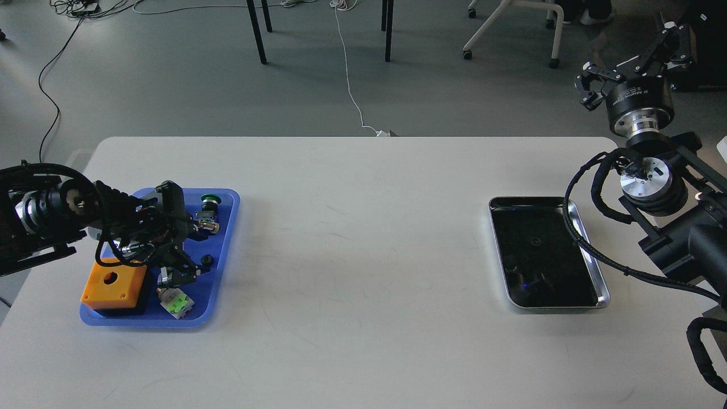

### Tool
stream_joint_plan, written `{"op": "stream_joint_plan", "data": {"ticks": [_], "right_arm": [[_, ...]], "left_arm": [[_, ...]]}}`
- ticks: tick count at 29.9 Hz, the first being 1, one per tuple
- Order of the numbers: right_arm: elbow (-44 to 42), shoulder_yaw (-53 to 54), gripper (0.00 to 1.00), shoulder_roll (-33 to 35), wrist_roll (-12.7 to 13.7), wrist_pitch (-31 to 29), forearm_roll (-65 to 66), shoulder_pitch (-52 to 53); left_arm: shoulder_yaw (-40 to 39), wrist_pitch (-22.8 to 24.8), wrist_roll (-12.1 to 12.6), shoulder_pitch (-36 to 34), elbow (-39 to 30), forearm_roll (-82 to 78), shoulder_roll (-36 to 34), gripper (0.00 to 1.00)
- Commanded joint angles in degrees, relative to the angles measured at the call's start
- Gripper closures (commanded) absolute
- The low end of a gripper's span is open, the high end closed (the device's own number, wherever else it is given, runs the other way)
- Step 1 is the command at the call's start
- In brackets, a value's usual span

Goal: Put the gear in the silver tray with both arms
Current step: 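Grasp another black gear in the blue tray with the left gripper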

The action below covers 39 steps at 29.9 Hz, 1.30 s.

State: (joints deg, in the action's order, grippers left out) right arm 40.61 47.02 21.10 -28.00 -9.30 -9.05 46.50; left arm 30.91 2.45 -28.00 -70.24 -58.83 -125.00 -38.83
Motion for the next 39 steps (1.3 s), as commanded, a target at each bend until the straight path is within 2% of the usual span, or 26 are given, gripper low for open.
{"op": "stream_joint_plan", "data": {"ticks": [1, 7, 11, 24, 33, 39], "right_arm": [[0.00, 0.09, 0.01, -0.01, 0.00, -0.01, 0.00, 0.00], [0.00, 0.09, 0.01, 0.08, 0.00, 0.07, 0.00, 0.00], [0.00, 0.00, 0.01, 0.08, 0.00, 0.07, 0.00, 0.00], [0.00, 0.00, 0.01, -0.01, 0.00, 0.07, 0.00, 0.09], [0.00, 0.00, 0.01, -0.01, 0.00, 0.07, 0.00, 0.09], [0.00, 0.00, 0.01, -0.01, 0.00, 0.07, 0.00, 0.09]], "left_arm": [[0.02, 0.01, 0.00, 1.41, 2.14, 0.00, 1.56, 0.44], [-0.07, -1.13, 0.00, 1.24, 2.23, 0.00, 1.65, 0.48], [-0.07, -1.49, 0.00, 1.07, 2.23, 0.00, 1.56, 0.62], [-0.06, -1.49, 0.00, 1.33, 2.23, 0.00, 1.12, 0.64], [0.02, -1.49, 0.00, 1.42, 3.02, 0.00, 0.95, 0.75], [0.02, -1.49, 0.00, 1.42, 3.38, 0.00, 0.95, 0.77]]}}
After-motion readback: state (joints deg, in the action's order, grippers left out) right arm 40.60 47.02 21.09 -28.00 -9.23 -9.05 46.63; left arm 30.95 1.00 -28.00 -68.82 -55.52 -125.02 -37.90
